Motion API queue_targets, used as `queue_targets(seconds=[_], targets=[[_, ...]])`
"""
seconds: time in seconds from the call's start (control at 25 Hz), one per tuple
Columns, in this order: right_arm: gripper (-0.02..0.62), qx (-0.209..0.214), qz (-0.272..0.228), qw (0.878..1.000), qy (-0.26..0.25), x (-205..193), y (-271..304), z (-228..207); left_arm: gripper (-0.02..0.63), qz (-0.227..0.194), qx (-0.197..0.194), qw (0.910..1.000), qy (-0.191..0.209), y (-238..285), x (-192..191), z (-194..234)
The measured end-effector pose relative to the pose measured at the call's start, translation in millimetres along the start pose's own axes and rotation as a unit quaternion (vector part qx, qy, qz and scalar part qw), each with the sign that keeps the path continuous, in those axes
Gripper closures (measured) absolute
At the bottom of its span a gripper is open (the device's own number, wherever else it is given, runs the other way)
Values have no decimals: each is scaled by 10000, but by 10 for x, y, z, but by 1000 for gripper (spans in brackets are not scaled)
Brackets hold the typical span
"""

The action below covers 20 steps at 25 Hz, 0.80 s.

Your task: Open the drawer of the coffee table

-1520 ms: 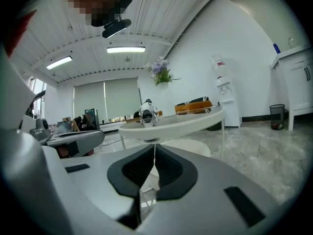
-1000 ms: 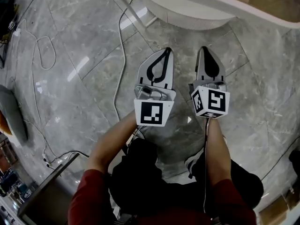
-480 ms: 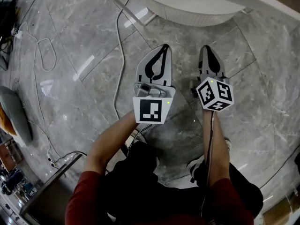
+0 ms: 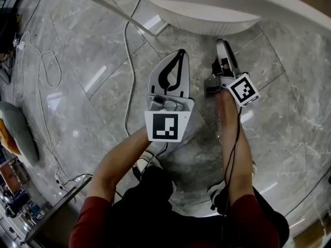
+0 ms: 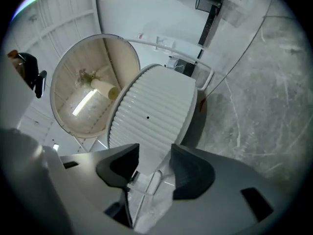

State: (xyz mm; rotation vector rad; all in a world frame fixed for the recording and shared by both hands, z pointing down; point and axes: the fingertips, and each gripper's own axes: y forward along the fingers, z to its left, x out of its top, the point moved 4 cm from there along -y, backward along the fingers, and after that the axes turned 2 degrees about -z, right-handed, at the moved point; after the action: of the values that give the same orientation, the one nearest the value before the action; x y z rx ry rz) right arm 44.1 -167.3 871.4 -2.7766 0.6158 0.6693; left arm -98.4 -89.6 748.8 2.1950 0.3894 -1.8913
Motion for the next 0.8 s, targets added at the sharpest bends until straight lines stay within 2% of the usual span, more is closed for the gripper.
queue_targets(seconds=[0.12, 0.24, 0.4, 0.64, 0.8], targets=[[323, 338, 2, 9993, 151, -42, 78, 9, 594, 47, 84, 9999, -98, 23, -26, 44], [297, 417, -173, 9982, 392, -45, 93, -36, 594, -37, 108, 9999, -26, 29, -20, 85], [285, 540, -456, 9947, 741, -40, 141, -134, 594, 36, 242, 9997, -64, 22, -74, 167], [284, 905, -495, 9919, 740, -51, 261, -102, 594, 84, 322, 9994, -45, -33, -126, 216], [284, 914, -603, 9911, 756, -42, 289, -139, 594, 69, 532, 9984, -167, -118, -156, 274]])
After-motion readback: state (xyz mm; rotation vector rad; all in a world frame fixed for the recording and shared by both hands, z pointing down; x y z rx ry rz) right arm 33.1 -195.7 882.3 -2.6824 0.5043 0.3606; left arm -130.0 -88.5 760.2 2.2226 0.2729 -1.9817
